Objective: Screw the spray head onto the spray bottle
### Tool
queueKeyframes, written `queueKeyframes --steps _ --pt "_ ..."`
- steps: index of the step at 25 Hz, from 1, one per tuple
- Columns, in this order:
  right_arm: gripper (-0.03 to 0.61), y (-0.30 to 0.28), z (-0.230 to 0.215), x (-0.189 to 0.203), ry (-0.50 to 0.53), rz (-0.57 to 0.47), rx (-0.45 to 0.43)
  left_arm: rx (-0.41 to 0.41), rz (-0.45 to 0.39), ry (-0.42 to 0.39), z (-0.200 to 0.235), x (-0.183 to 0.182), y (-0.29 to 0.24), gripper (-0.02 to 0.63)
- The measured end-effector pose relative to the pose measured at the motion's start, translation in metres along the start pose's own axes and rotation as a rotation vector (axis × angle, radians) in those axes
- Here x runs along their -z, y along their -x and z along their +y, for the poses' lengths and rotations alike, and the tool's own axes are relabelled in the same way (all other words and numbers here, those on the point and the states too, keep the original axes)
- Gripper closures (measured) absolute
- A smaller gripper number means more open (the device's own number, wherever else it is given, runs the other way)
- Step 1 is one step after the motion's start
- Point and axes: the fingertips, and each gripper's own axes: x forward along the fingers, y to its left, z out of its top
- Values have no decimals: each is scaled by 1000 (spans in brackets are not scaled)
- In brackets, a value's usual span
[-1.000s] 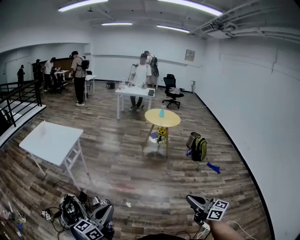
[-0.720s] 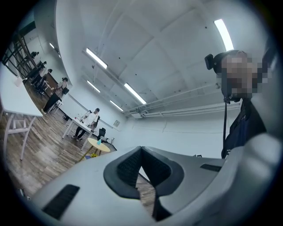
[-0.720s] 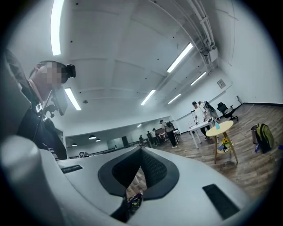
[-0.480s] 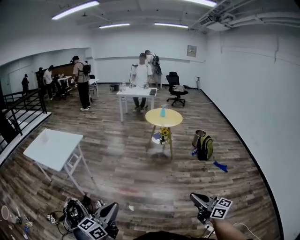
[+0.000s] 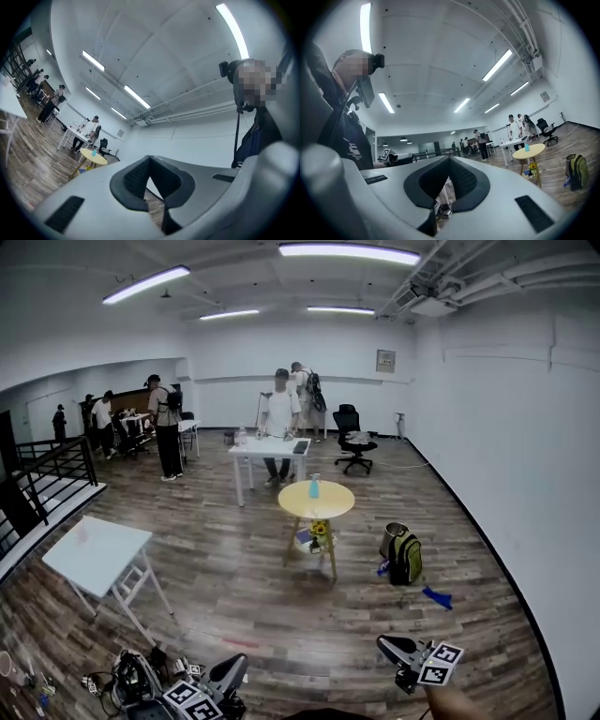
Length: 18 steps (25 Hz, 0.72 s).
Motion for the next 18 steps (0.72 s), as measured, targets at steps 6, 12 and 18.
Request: queueKeyframes --steps 6,12,18 --pt "563 25 -55 -2 -29 -7 29 15 47 14 -7 20 -64 594" --pt "563 9 -109 7 -49 3 74 43 86 33 32 31 -118 594" --pt "563 -68 -146 -2 -3 -2 138 112 97 61 118 3 -153 594"
